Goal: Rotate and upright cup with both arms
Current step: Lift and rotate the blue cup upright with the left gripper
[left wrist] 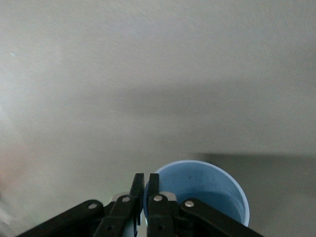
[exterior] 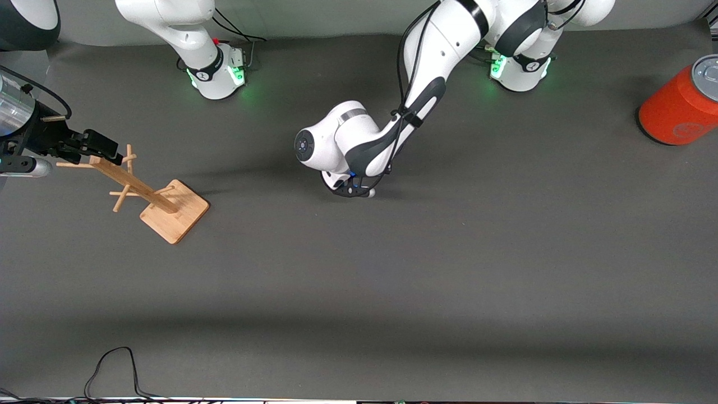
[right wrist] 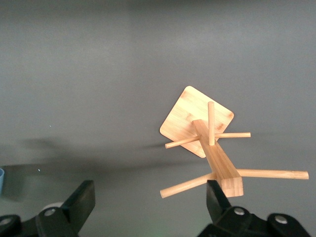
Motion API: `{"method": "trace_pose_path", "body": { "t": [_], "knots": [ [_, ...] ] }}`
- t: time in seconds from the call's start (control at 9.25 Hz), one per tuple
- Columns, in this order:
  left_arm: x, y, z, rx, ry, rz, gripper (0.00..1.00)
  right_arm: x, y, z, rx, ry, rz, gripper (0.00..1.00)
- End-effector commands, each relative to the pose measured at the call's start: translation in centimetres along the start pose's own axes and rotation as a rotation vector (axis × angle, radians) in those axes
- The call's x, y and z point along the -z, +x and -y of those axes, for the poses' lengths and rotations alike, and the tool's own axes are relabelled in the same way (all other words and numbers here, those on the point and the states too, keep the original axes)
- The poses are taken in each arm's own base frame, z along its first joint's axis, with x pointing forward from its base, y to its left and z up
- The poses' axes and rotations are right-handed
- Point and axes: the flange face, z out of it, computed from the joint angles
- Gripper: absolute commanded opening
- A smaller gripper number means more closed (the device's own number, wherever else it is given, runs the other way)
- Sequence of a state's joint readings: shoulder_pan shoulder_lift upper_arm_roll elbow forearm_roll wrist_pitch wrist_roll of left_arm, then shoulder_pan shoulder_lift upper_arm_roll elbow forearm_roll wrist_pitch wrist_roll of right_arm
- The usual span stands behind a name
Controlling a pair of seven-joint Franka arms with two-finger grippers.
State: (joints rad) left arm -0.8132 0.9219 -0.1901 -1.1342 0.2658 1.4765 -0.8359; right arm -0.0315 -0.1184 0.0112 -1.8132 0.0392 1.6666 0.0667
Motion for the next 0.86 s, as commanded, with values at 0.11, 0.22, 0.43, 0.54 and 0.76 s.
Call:
{"method": "trace_pose_path", "body": {
  "t": [0.11, 0.22, 0.43, 0.54, 0.76],
  "knots": [
    [9.5, 2.2, 8.5, 0.113, -0.117, -0.098, 0.0, 0.7, 0.6, -0.1, 0.009, -0.012, 0.0, 1.0],
    [11.3, 5.1, 11.1, 0.208, -0.179, -0.223, 0.0, 0.9, 0.6, 0.0, 0.006, -0.012, -0.004, 1.0],
    [12.5, 9.1, 12.0, 0.345, -0.235, -0.518, 0.0, 1.2, 0.9, 0.1, 0.011, -0.012, -0.018, 1.0],
    [11.8, 10.3, 11.8, 0.381, -0.261, -0.616, 0.0, 1.3, 1.0, 0.2, 0.016, -0.019, -0.023, 1.0],
    [10.8, 9.6, 11.1, 0.475, -0.233, -0.755, 0.0, 1.9, 1.1, 0.2, 0.028, -0.067, -0.042, 1.0]
  ]
}}
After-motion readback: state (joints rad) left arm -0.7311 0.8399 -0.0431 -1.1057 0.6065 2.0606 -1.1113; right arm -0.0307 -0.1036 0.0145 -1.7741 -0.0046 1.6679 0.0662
